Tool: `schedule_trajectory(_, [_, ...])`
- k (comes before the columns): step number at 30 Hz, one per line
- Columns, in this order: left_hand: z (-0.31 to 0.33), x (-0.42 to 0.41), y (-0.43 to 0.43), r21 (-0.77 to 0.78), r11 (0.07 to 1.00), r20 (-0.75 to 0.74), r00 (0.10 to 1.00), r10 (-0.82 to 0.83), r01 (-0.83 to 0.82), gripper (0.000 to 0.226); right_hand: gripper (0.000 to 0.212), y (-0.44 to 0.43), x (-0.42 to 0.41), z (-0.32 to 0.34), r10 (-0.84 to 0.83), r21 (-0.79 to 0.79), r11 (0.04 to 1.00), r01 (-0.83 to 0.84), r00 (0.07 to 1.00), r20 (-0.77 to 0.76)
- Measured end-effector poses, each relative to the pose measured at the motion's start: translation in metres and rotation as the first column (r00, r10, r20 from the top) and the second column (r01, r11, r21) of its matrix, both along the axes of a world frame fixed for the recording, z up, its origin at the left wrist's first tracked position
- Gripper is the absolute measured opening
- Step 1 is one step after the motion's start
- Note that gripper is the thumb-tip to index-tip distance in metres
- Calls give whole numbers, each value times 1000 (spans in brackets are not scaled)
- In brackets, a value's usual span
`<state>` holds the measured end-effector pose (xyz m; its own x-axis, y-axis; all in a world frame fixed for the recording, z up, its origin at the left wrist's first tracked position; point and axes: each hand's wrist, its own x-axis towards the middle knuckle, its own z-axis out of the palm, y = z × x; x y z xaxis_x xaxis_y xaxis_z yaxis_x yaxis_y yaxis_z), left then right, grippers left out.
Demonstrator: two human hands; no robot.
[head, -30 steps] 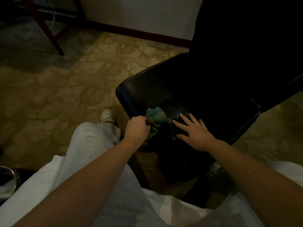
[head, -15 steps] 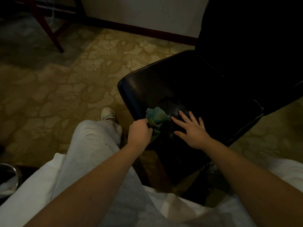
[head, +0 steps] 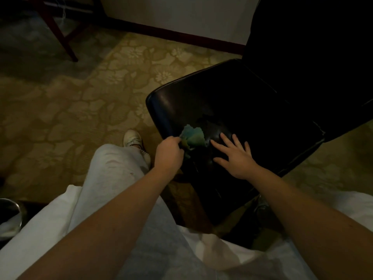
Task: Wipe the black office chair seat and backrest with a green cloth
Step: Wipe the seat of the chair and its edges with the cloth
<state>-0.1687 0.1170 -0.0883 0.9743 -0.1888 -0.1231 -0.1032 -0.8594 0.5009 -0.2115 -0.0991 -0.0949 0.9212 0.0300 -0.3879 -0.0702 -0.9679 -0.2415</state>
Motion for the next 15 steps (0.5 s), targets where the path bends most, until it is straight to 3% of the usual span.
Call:
schedule_trajectory(4, [-10, -14, 0, 26, 995, 8, 995, -100, 100, 27, 60, -4, 0, -1, 4, 3, 1000, -4, 1000, -9])
schedule_trajectory(9, [-17, -18, 4, -92, 989, 0, 993, -120, 120, 37, 60, -9, -2, -5, 14, 4, 1000, -14, 1000, -2])
schedule_trajectory(12, [-19, -22, -1, -105, 992, -6, 997, -75, 74, 50, 60, -9, -2, -5, 8, 1, 1000, -8, 1000, 3])
schedule_trajectory(15, [-19, -20, -4, -128, 992, 45, 999, 20, -14, 41, 60, -7, -3, -2, 3, 5, 1000, -3, 1000, 0])
